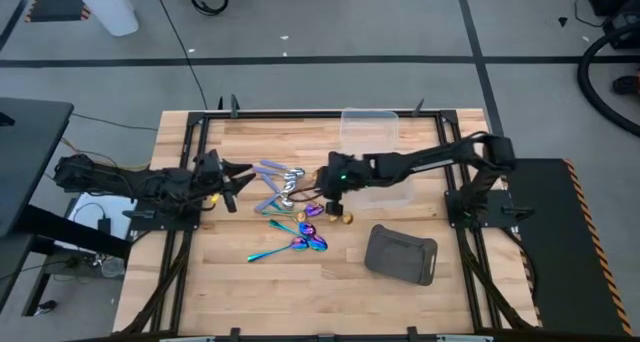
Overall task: Sort silverware by color (type)
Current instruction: Put the blue spoon into the bottom transparent bin
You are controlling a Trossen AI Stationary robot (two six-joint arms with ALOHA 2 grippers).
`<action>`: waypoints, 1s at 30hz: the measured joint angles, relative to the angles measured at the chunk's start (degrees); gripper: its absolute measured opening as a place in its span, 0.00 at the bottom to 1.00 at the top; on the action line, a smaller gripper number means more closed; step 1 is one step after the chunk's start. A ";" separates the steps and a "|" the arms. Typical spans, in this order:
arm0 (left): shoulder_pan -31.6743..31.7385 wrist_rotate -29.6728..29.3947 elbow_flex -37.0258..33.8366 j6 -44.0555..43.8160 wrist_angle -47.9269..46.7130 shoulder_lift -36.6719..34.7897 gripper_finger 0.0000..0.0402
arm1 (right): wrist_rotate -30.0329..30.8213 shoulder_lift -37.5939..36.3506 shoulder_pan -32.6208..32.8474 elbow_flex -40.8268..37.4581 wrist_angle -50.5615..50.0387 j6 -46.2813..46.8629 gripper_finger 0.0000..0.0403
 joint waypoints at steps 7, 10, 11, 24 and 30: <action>0.05 -0.04 0.04 -0.93 -0.59 2.05 0.37 | 0.14 8.51 2.86 9.61 -11.25 -0.16 0.33; 0.11 -0.04 0.04 -0.90 -0.71 2.87 0.37 | 0.49 12.19 3.87 14.36 -16.90 -1.01 0.40; 0.11 -0.10 0.05 -0.89 -0.38 3.23 0.37 | 0.70 13.39 4.18 15.76 -18.59 -1.47 0.42; 0.11 2.90 0.16 -5.97 -1.56 3.24 0.35 | -0.87 18.96 8.94 26.09 -25.00 -3.57 0.51; 0.03 8.83 7.12 -10.27 -13.56 6.15 0.35 | 2.65 18.96 12.44 24.13 -25.98 -4.30 0.50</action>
